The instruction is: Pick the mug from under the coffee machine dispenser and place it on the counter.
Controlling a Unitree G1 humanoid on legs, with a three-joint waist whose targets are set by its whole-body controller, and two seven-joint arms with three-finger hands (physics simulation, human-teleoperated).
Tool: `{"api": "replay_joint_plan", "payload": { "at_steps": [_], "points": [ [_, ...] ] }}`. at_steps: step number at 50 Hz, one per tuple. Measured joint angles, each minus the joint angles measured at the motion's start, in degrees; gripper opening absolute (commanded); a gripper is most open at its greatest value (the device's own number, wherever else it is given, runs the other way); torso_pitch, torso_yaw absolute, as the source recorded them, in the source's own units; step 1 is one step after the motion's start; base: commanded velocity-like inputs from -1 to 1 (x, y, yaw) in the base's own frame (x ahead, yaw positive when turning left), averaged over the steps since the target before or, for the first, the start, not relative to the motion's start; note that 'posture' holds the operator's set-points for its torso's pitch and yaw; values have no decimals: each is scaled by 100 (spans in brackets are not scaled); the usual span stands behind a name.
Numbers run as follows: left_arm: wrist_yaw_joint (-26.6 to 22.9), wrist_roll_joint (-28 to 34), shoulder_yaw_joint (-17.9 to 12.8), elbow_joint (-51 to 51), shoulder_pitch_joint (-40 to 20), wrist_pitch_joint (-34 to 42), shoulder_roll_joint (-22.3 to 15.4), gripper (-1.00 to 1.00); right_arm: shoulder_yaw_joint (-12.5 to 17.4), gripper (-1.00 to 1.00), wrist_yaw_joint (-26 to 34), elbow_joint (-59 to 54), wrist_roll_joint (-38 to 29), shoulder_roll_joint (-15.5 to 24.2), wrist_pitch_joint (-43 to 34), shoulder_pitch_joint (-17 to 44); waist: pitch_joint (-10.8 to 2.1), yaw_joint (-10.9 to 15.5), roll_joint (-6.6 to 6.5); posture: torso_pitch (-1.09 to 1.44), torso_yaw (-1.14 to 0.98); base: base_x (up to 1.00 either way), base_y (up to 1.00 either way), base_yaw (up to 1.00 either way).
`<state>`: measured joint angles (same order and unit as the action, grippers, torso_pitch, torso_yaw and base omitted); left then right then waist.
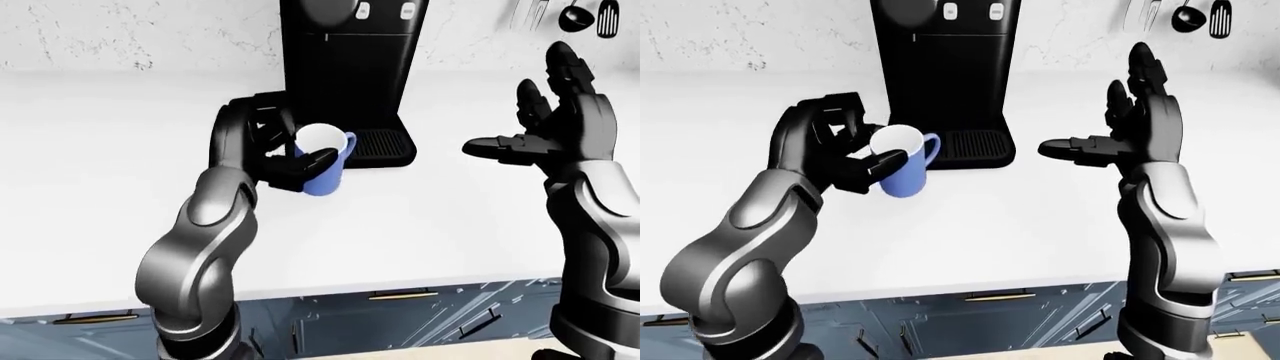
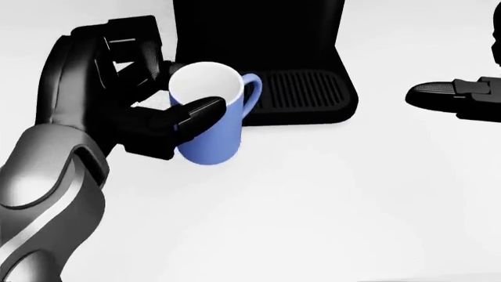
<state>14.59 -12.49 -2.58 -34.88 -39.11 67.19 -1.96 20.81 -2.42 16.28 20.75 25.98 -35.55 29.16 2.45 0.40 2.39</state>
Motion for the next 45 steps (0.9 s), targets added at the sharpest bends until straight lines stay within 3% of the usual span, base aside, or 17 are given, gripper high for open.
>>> {"api": "replay_joint_plan", "payload": {
  "at_steps": [16, 45],
  "points": [
    [-43, -91, -9, -439, 439, 141, -59, -100, 13, 100, 21, 7, -2, 10, -13, 5, -9, 0, -21, 0, 0, 0, 0, 0],
    [-313, -15, 14, -309, 1210, -549, -93, -100, 32, 100, 28, 4, 26, 53, -34, 32, -35, 1, -34, 0, 0, 0, 0, 0]
  ]
}}
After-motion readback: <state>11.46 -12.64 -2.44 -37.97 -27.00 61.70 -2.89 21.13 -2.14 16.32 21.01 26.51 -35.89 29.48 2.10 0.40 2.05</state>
